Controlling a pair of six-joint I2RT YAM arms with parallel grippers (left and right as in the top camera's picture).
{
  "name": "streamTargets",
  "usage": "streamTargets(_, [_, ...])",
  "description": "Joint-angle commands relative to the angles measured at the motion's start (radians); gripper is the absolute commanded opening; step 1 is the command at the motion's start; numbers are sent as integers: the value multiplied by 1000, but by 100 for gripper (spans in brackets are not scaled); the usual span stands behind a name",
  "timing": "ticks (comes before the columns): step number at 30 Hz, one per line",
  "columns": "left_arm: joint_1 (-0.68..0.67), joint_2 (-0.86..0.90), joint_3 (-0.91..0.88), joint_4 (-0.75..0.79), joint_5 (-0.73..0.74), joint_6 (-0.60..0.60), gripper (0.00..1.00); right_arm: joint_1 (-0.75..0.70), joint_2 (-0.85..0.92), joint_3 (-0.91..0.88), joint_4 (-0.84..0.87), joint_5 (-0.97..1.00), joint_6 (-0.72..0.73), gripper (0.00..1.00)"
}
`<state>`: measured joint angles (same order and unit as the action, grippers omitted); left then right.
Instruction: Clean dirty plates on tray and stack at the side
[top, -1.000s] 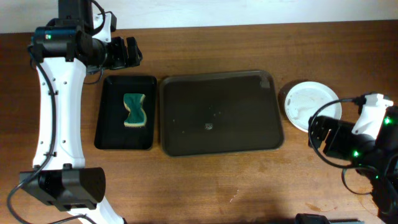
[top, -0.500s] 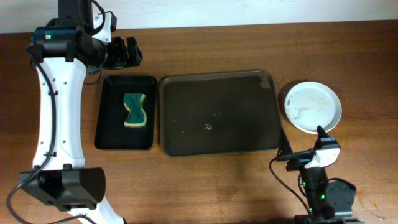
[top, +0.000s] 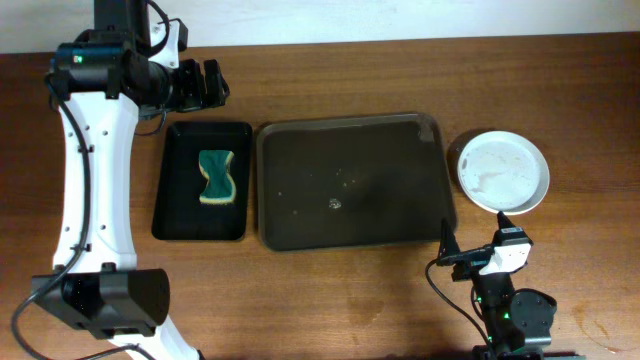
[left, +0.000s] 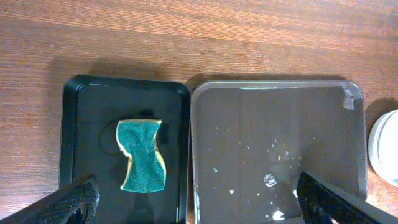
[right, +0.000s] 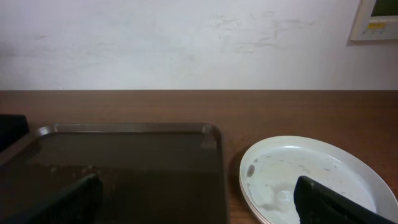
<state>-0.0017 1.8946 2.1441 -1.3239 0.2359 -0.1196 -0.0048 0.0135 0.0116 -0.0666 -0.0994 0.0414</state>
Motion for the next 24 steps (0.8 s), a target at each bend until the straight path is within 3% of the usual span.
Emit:
streamTargets(1, [2,3,2,2,4,9,99,11,-7,-6,-1,-20,0,99])
streamTargets(8, [0,3,2,2,3,9,99,11,-7,-6,-1,-20,0,99])
streamTargets(10, [0,-31,1,4,-77,10,100,11,-7,-6,-1,-20,0,99])
streamTargets(12, [-2,-128,-46,87,-79,100,99,11,-7,-6,-1,-20,0,99])
streamTargets(15, [-4,-397,-349,368,-76,232,99,11,-7,-6,-1,-20,0,99])
streamTargets(16, [-4,-557,-566,531,-76,274,99,11,-7,-6,-1,-20,0,99])
streamTargets(20, [12,-985,-1162,900,-76,279,100,11,-7,-6,-1,-20,0,99])
streamTargets(24, [38,-1371,-1608,1104,-76,279,99,11,-7,-6,-1,-20,0,99])
